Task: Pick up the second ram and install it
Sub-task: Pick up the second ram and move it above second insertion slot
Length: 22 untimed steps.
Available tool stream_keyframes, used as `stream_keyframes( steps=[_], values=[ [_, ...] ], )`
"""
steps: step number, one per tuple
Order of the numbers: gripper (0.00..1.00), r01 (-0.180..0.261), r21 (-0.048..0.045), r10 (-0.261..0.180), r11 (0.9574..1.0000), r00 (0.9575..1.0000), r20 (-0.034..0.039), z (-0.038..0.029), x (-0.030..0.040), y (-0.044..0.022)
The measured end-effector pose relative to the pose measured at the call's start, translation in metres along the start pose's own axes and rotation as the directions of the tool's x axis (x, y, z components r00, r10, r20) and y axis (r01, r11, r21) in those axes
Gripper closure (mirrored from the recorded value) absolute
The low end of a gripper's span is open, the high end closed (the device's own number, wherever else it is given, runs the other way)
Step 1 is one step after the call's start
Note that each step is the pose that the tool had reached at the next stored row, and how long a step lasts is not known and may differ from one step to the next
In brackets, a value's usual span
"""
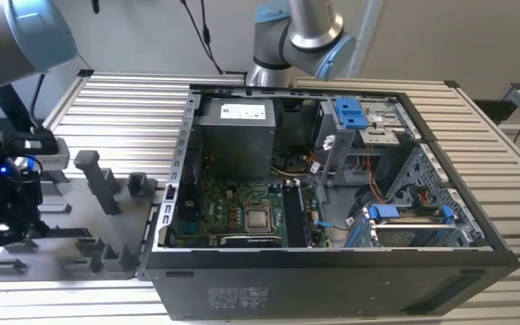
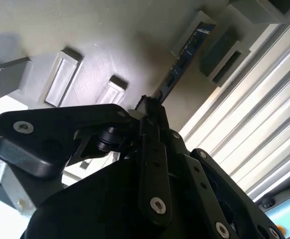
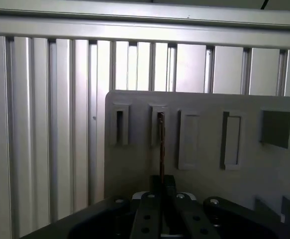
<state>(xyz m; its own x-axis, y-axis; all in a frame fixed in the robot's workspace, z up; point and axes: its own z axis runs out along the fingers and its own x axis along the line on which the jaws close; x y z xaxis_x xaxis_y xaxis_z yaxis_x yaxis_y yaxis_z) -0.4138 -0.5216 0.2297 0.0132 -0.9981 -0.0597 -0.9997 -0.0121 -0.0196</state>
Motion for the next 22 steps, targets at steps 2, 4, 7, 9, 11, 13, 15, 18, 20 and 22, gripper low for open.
stream_keyframes(
  steps=[2, 4, 7, 9, 11, 13, 15, 18, 20, 22],
  values=[
    [0.86, 0.0, 0.0, 0.0, 1.0, 1.0, 0.0, -0.005, -0.0003, -0.0001],
    [0.86, 0.0, 0.0001, 0.0, 1.0, 1.0, 0.0001, -0.0066, -0.0004, -0.0001],
    [0.86, 0.0, 0.0002, 0.0, 1.0, 1.0, 0.0002, -0.0071, -0.0005, -0.0002],
    [0.86, -0.008, 0.0005, 0.008, 1.0, 1.0, 0.0005, -0.0073, -0.0005, -0.0001],
    [0.86, -0.016, 0.0006, 0.016, 0.9999, 0.9999, 0.0015, -0.0084, -0.0006, -0.0001],
    [0.86, -0.019, 0.0011, 0.019, 0.9998, 0.9998, 0.0018, -0.0099, -0.0007, -0.0001],
    [0.86, -0.02, 0.0012, 0.02, 0.9998, 0.9998, 0.0018, -0.012, -0.0008, -0.0002],
    [0.86, -0.02, 0.0012, 0.02, 0.9998, 0.9998, 0.0018, -0.0153, -0.001, -0.0003],
    [0.86, -0.02, 0.0012, 0.02, 0.9998, 0.9998, 0.0018, -0.0186, -0.0012, -0.0004],
    [0.86, -0.021, 0.0012, 0.021, 0.9998, 0.9998, 0.0017, -0.0222, -0.0014, -0.0004]
  ],
)
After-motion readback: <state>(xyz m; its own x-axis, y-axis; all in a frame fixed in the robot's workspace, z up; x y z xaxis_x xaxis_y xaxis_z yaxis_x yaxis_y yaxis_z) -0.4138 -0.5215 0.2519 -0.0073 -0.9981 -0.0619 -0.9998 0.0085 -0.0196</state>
